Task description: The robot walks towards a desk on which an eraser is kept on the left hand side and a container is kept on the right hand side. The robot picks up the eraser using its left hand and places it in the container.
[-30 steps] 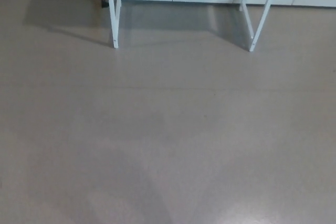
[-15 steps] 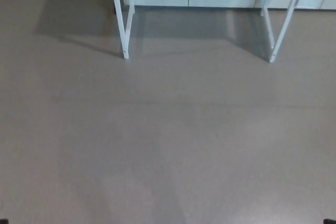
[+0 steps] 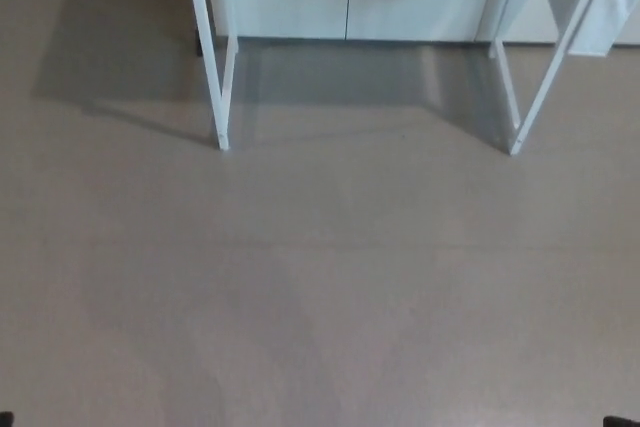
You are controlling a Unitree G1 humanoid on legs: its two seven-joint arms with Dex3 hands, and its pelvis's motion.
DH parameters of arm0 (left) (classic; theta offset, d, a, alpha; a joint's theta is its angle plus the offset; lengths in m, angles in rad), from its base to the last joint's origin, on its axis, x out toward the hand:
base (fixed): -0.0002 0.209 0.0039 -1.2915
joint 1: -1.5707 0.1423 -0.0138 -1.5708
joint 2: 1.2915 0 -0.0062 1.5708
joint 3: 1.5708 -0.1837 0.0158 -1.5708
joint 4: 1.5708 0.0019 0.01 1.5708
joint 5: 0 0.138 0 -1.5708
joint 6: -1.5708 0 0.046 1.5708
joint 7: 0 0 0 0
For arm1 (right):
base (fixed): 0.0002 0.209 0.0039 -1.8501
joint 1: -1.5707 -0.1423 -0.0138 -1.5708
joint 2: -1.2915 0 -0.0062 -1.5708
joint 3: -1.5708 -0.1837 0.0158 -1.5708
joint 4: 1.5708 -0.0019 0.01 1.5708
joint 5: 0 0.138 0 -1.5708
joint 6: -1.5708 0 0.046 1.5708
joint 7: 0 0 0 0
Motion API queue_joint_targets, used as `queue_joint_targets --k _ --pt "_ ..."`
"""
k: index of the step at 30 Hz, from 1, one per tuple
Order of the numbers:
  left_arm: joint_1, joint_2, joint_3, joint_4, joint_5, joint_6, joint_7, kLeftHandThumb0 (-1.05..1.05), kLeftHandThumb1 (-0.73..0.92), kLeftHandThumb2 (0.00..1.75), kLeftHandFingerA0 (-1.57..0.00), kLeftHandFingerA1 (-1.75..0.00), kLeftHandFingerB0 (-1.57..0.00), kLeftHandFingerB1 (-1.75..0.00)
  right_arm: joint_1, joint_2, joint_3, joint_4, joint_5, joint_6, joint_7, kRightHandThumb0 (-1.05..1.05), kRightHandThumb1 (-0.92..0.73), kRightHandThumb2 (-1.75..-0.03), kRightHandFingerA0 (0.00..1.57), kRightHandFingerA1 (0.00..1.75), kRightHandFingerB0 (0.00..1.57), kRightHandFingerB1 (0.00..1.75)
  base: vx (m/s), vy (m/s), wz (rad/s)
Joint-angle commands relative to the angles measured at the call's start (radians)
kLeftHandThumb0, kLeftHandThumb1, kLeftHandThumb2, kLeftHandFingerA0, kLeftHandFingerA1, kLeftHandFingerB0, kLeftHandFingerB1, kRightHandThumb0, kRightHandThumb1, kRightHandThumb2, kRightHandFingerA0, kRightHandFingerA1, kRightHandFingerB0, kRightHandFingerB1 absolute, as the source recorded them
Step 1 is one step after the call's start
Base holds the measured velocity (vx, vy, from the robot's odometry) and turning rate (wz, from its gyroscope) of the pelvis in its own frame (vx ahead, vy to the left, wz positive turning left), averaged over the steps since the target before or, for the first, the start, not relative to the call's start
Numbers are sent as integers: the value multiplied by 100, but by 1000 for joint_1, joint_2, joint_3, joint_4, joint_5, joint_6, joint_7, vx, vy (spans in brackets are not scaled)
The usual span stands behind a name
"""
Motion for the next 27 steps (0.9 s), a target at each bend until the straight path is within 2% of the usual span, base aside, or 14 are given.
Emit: queue_joint_targets --k 1,12,20,27 --pt "15 12 -3 -12 7 -30 17 -1 45 89 -23 -53 -12 -46 7 -21 3 11 -14 -28 -12 -17 -42 -87 45 63 23 52 205 -6 14" --pt "13 17 -4 14 5 -44 25 -2 44 88 -24 -53 -13 -47 7 -15 7 33 -6 -54 -10 -17 -41 -87 47 64 24 53 229 -195 16" --pt "16 20 -13 25 8 -68 33 -1 46 89 -23 -53 -13 -47 17 -16 14 10 -9 -33 -18 -16 -42 -87 45 63 24 53 115 -150 -6" --pt "27 8 -15 14 19 -83 60 -3 46 89 -26 -53 -14 -47 19 -18 15 17 -1 -45 -4 -15 -42 -87 45 64 23 53 185 113 0"
